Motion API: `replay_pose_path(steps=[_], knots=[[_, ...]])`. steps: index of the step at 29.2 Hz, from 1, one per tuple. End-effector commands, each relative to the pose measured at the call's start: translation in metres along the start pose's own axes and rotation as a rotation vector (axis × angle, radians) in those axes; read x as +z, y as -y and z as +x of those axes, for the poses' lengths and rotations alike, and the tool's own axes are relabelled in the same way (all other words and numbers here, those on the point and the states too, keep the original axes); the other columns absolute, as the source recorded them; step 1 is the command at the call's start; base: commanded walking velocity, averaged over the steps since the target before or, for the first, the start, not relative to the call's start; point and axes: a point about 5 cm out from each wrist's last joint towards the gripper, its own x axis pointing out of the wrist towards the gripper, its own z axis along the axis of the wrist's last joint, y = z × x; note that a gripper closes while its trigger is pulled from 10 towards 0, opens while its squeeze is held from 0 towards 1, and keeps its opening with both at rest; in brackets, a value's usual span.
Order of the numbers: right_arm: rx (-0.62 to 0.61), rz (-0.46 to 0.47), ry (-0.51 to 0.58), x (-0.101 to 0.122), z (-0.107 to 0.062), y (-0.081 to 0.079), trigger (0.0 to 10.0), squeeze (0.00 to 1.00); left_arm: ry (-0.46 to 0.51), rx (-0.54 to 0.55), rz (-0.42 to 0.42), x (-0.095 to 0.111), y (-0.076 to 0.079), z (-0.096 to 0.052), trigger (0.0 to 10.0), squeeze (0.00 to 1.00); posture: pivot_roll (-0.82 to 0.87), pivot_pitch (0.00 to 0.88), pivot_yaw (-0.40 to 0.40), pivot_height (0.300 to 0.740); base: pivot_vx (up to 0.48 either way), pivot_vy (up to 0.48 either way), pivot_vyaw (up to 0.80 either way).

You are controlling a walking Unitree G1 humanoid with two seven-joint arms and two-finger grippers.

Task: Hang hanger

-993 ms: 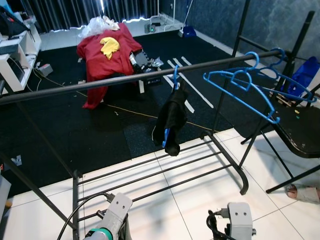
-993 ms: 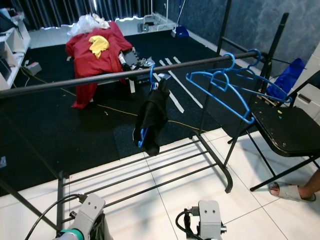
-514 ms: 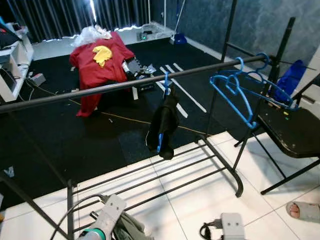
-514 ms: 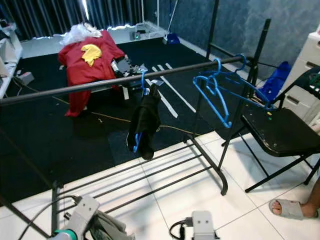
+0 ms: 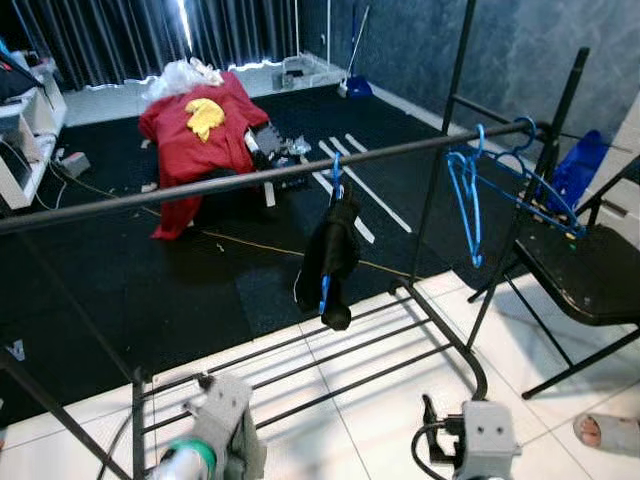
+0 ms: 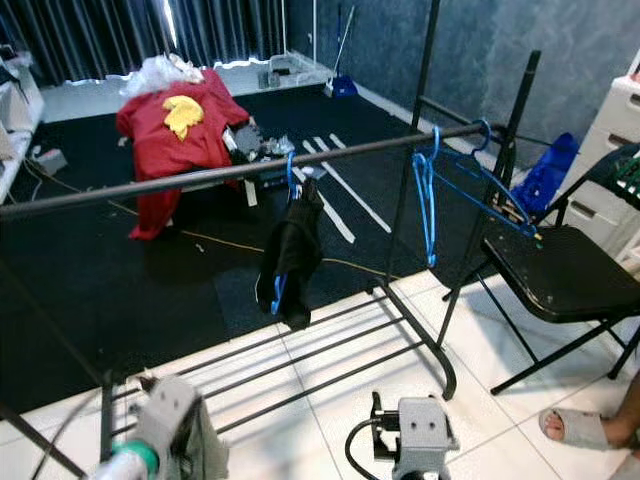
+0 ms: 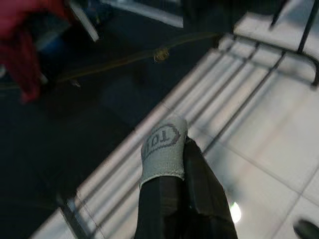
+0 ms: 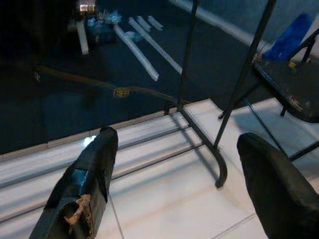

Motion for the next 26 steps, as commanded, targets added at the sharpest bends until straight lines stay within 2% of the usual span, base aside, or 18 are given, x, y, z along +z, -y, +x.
replay_pose_path(steps=[1, 6, 8, 10, 18, 26], knots=[[-0.005, 0.002, -0.019, -0.003, -0.004, -0.002, 10.0, 0.00, -0.018, -0.014, -0.004, -0.006, 0.001, -0.006, 10.0, 0.00, -0.32, 0.004, 0.108, 0.740, 0.000, 0.000, 0.00], [-0.002, -0.007, -0.016, -0.004, 0.000, -0.006, 10.0, 0.00, -0.019, -0.014, -0.002, -0.008, 0.004, -0.008, 10.0, 0.00, -0.33, 0.012, 0.113, 0.740, 0.000, 0.000, 0.00], [-0.005, 0.001, 0.028, 0.008, 0.014, -0.008, 10.0, 0.00, 0.001, -0.019, -0.023, -0.002, 0.007, -0.003, 10.0, 0.00, -0.33, 0.016, 0.120, 0.740, 0.000, 0.000, 0.00], [-0.009, 0.004, 0.044, 0.013, 0.020, -0.008, 10.0, 0.00, 0.015, -0.021, -0.033, 0.002, 0.008, 0.001, 10.0, 0.00, -0.33, 0.016, 0.123, 0.740, 0.000, 0.000, 0.00], [0.010, -0.008, 0.030, 0.014, 0.011, -0.011, 10.0, 0.00, 0.003, -0.015, -0.028, 0.005, 0.008, 0.000, 10.0, 0.00, -0.32, 0.026, 0.124, 0.740, 0.000, 0.000, 0.00], [0.025, 0.004, 0.043, 0.019, 0.012, -0.016, 10.0, 0.00, 0.005, -0.004, -0.036, 0.007, 0.007, 0.000, 10.0, 0.00, -0.32, 0.037, 0.120, 0.740, 0.000, 0.000, 0.00]])
